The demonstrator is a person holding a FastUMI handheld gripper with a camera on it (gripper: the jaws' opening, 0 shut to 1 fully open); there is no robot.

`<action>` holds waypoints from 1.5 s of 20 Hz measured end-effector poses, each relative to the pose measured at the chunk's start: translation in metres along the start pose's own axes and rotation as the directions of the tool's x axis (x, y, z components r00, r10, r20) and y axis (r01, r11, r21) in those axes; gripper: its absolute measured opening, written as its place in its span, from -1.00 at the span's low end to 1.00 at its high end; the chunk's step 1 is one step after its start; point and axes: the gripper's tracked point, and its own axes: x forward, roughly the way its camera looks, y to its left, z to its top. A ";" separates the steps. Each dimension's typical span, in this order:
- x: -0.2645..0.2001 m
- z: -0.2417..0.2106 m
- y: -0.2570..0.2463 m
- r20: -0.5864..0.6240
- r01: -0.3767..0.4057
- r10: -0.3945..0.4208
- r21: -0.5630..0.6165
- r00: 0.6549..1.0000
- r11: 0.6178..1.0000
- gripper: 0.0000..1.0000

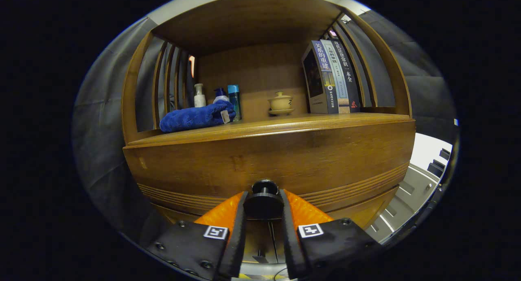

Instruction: Pull open the drawer, take out the items inside it, and place them on the countertop above the cabinet.

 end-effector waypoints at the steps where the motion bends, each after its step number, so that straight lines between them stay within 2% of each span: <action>1: 0.001 0.003 0.001 0.011 0.005 -0.005 0.005 1.000 1.000 -0.15; 2: 0.001 0.003 0.000 0.012 0.011 -0.011 -0.006 1.000 1.000 -0.25; 8: -0.009 0.001 0.001 -0.004 0.001 -0.001 -0.019 1.000 1.000 -0.25; 20: -0.106 -0.018 0.007 -0.048 -0.012 0.010 -0.034 0.999 0.999 -0.26; 30: -0.150 -0.024 0.008 -0.071 -0.038 0.033 -0.067 0.997 0.997 -0.26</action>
